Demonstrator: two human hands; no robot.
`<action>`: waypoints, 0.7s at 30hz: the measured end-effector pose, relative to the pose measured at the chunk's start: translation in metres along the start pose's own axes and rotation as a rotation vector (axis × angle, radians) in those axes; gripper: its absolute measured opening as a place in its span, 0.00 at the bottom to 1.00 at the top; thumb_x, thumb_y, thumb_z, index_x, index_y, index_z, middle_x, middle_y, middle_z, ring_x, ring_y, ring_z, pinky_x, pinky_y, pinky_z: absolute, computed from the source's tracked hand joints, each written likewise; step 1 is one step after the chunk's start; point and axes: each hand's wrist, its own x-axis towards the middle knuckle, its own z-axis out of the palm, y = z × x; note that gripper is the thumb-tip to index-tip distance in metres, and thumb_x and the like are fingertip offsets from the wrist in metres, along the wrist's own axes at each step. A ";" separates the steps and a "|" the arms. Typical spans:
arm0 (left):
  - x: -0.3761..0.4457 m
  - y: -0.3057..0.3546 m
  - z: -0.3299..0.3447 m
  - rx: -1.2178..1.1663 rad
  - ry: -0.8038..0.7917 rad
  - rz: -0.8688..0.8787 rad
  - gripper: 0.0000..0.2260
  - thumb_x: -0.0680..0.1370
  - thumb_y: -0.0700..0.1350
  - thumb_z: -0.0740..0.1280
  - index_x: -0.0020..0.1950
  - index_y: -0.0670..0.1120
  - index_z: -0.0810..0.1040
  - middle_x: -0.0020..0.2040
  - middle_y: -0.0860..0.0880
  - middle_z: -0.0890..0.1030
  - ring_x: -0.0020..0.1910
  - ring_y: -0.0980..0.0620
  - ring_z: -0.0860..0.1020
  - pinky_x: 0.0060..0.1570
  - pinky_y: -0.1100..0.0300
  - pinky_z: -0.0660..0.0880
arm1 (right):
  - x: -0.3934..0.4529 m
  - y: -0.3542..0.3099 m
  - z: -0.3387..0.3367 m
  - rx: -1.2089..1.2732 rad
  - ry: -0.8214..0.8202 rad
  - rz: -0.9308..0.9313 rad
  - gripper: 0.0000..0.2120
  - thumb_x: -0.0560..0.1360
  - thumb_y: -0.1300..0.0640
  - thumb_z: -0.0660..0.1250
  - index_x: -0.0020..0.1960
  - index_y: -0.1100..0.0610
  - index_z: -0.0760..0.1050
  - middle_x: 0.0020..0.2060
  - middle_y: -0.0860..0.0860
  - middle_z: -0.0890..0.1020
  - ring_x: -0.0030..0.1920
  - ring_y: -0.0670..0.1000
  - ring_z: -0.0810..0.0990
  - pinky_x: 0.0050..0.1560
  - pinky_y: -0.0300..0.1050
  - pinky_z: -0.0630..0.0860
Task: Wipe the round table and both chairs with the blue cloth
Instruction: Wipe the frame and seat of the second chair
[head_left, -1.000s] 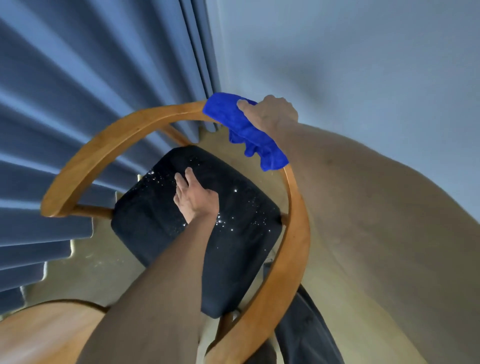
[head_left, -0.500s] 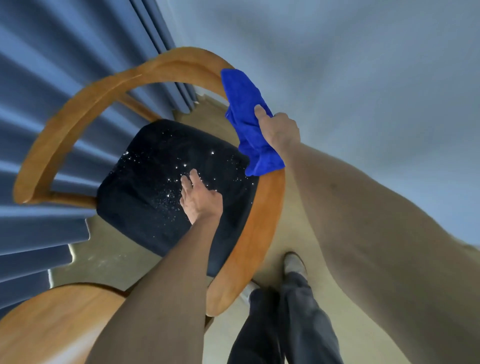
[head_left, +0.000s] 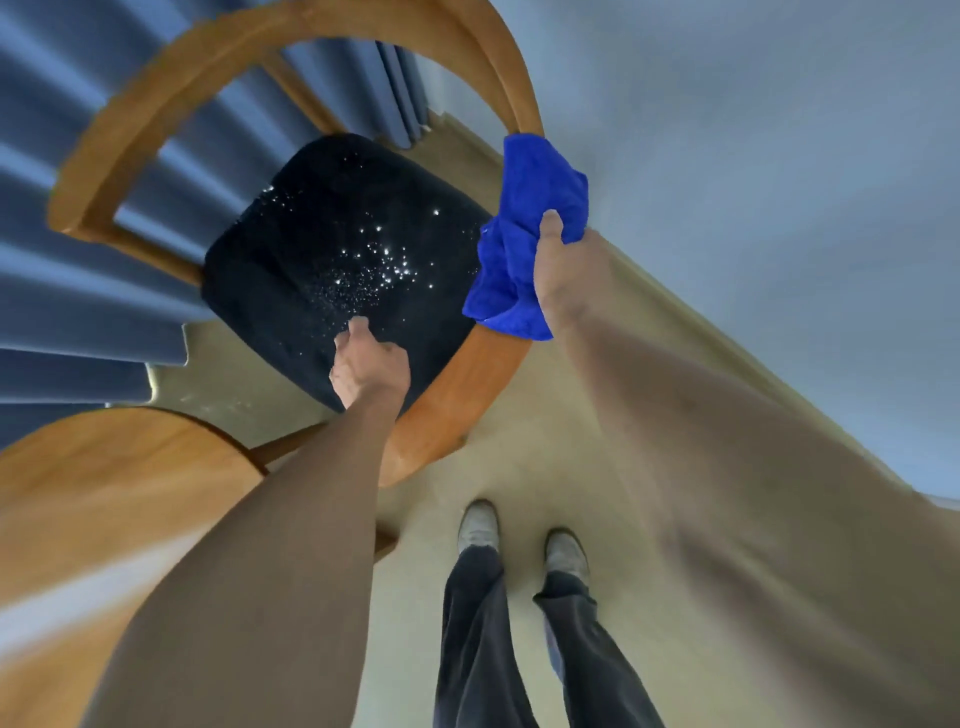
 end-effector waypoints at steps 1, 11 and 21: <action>-0.005 -0.006 0.000 -0.023 0.008 -0.037 0.21 0.79 0.39 0.58 0.73 0.45 0.67 0.68 0.41 0.72 0.62 0.39 0.74 0.59 0.45 0.71 | -0.007 0.007 0.002 0.030 0.030 0.005 0.29 0.79 0.35 0.54 0.66 0.57 0.72 0.54 0.50 0.81 0.54 0.54 0.80 0.49 0.42 0.66; -0.022 -0.051 -0.004 -0.113 0.054 -0.173 0.14 0.79 0.41 0.56 0.60 0.41 0.76 0.56 0.39 0.79 0.54 0.37 0.77 0.47 0.52 0.71 | -0.064 0.041 0.020 0.165 0.113 0.061 0.26 0.78 0.37 0.58 0.61 0.57 0.74 0.52 0.51 0.82 0.52 0.54 0.80 0.49 0.44 0.70; -0.063 -0.133 -0.022 -0.142 -0.224 -0.204 0.15 0.80 0.46 0.56 0.57 0.42 0.80 0.50 0.44 0.80 0.51 0.41 0.78 0.47 0.56 0.72 | -0.179 0.071 0.062 0.211 0.193 0.127 0.25 0.79 0.41 0.59 0.64 0.62 0.71 0.57 0.56 0.80 0.57 0.58 0.78 0.53 0.48 0.71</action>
